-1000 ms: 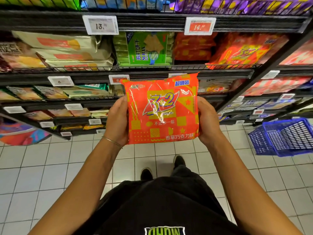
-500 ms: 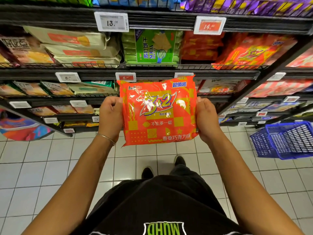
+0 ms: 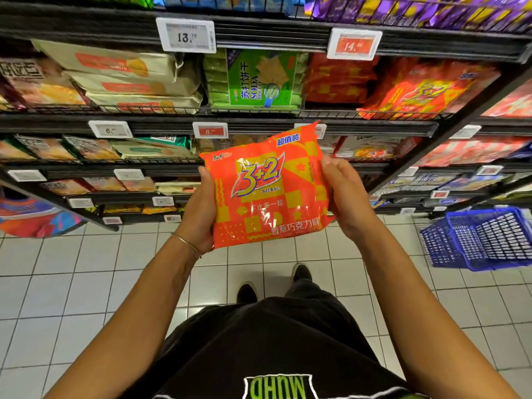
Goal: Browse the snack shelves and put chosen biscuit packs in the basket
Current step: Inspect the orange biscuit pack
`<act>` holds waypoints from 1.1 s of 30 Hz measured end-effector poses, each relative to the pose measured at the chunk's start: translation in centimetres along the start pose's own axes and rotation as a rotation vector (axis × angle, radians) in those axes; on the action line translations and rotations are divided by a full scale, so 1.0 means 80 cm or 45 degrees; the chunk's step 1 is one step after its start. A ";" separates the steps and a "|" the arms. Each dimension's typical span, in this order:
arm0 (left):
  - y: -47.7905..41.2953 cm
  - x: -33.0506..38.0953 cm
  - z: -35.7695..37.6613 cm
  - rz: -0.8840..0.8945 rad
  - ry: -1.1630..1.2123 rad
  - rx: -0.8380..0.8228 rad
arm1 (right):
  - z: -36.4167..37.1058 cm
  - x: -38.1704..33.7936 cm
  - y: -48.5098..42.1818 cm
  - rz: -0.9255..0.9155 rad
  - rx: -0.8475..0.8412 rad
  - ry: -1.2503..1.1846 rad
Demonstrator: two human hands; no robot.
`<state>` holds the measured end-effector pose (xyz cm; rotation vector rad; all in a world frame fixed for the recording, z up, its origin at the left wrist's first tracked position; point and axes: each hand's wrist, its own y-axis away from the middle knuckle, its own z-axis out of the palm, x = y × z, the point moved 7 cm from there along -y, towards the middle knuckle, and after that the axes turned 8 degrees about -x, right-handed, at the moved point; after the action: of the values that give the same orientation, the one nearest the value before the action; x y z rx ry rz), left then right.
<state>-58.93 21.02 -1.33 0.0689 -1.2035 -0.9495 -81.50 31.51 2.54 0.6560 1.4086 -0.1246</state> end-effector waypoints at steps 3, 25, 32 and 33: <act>0.002 -0.004 -0.003 -0.098 -0.016 0.043 | 0.008 -0.003 0.003 0.035 -0.108 0.010; 0.003 -0.002 -0.012 -0.104 0.309 -0.195 | 0.031 -0.020 0.003 0.097 -0.466 -0.095; 0.001 0.008 -0.018 -0.068 0.318 -0.179 | 0.032 -0.037 0.005 0.111 -0.474 -0.052; 0.001 0.010 -0.017 -0.062 0.313 -0.186 | 0.032 -0.038 0.006 0.134 -0.465 -0.026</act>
<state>-57.74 19.98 -1.27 0.0955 -0.9074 -1.0371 -79.67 29.73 5.61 0.4224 1.3298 0.2052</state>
